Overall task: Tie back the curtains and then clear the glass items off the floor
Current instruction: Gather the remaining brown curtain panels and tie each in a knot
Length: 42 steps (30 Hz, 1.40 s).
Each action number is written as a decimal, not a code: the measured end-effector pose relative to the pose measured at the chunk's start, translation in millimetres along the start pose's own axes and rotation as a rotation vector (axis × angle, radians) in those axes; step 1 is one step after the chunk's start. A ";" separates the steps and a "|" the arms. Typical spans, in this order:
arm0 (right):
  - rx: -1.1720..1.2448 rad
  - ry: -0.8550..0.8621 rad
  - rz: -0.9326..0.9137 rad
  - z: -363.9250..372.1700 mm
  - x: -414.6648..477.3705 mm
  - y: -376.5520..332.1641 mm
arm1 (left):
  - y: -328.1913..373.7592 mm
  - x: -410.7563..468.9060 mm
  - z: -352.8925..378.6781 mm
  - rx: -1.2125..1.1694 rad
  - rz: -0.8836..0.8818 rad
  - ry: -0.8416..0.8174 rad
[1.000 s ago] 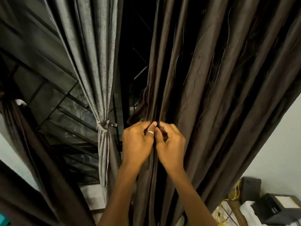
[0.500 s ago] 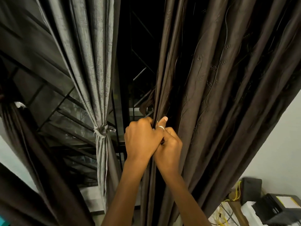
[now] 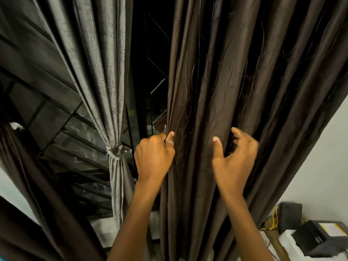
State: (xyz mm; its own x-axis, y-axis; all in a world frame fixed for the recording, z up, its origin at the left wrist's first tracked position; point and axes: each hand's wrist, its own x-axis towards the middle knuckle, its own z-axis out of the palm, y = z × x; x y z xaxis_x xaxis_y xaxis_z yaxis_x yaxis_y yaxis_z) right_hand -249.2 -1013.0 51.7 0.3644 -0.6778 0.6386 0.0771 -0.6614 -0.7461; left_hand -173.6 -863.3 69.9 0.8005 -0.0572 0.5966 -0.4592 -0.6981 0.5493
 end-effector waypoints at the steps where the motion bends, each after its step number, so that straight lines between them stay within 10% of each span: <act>1: -0.023 -0.037 0.032 -2.5 7.4 2.0 | -2.2 0.4 0.1 -0.004 0.005 0.002; 15: -0.103 -0.164 0.112 -14.0 73.8 54.4 | -36.4 15.6 -25.5 0.010 0.006 0.056; 26: 0.006 -0.306 -0.264 32.4 -17.8 18.4 | 5.9 -3.2 -2.5 -0.019 0.051 -0.059; 42: 0.018 -0.338 -0.293 61.7 -42.8 1.3 | 17.6 -13.0 -3.5 -0.082 0.070 -0.102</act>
State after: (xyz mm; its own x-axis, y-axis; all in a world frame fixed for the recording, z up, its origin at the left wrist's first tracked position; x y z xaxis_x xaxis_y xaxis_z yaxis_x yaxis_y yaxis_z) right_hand -207.4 -965.1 11.7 0.6073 -0.3177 0.7282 0.2376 -0.8020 -0.5480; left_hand -193.4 -872.4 73.9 0.7983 -0.1791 0.5750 -0.5421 -0.6296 0.5565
